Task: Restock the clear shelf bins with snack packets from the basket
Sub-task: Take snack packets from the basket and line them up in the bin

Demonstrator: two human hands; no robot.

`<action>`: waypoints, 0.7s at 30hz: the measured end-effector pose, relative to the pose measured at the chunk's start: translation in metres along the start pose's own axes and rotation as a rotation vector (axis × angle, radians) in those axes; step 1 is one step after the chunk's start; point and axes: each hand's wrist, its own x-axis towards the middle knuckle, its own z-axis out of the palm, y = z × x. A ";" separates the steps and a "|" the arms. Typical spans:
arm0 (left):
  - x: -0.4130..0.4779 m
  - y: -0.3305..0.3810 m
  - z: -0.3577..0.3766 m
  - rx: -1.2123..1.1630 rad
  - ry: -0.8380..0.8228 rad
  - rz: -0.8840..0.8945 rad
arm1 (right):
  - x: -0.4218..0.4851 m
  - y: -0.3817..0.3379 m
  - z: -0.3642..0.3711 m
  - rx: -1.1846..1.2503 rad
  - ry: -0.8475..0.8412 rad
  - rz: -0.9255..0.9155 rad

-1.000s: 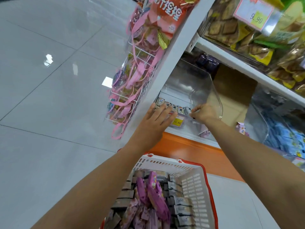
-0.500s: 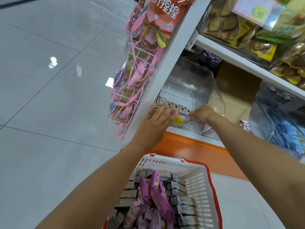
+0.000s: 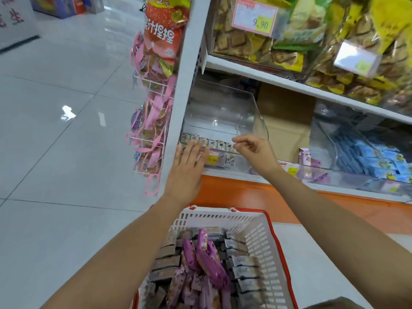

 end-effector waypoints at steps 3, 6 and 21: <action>-0.008 0.013 0.006 0.029 0.070 0.091 | -0.028 0.010 -0.004 -0.004 -0.029 -0.051; -0.017 0.025 0.023 0.005 0.102 0.238 | -0.052 0.033 0.000 -0.047 -0.090 -0.025; -0.051 0.029 0.128 0.017 -0.663 0.073 | -0.108 0.194 0.058 -0.617 -0.519 0.322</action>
